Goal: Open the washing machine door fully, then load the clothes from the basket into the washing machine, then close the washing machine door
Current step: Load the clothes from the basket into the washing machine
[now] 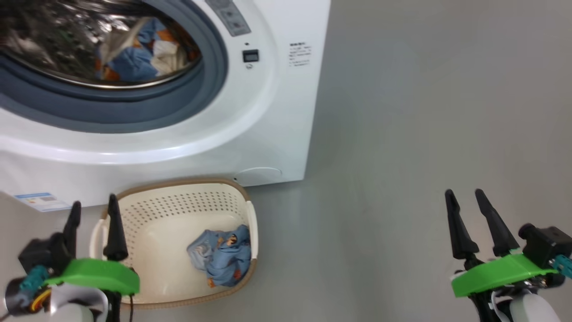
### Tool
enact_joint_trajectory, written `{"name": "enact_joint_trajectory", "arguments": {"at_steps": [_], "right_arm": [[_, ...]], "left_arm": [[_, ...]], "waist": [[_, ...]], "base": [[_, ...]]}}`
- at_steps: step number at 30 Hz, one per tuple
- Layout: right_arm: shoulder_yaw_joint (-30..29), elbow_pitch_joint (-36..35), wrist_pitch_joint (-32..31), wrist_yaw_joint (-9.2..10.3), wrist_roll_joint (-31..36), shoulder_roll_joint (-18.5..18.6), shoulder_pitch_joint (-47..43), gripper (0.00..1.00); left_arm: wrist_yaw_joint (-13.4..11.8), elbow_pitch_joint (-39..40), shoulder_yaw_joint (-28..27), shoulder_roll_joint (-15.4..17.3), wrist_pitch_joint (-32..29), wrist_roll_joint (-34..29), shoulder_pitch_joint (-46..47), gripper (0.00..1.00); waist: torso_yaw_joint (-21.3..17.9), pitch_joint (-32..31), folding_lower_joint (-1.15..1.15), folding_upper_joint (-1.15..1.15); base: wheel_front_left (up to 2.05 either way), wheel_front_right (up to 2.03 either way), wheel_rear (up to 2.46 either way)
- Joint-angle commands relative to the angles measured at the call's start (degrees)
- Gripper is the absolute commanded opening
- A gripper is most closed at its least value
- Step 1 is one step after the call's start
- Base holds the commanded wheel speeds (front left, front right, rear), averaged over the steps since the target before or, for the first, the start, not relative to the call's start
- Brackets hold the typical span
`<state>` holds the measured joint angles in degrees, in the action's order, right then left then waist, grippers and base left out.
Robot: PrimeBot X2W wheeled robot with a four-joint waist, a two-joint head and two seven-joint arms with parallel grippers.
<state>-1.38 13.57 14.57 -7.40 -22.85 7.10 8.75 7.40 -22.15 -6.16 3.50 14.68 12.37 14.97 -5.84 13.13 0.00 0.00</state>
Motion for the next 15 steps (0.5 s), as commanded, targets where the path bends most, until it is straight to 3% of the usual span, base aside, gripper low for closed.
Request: {"name": "enact_joint_trajectory", "arguments": {"at_steps": [1, 15], "right_arm": [[0.8, -1.2, 0.4, -0.09, 0.5, 0.9, -1.0, 1.0], [0.3, -0.9, 0.4, -0.09, 0.4, 1.8, -4.9, 1.0]], "left_arm": [[0.1, 2.1, -1.3, 1.0, 0.3, 0.1, -0.9, 1.0], [0.1, 7.4, -1.7, 0.0, 0.3, -0.5, -8.4, 1.0]], "waist": [[1.7, -1.7, 0.0, 0.0], [4.1, -5.8, 0.0, 0.0]], "base": [[0.0, 0.0, 0.0], [0.0, 0.0, 0.0]]}}
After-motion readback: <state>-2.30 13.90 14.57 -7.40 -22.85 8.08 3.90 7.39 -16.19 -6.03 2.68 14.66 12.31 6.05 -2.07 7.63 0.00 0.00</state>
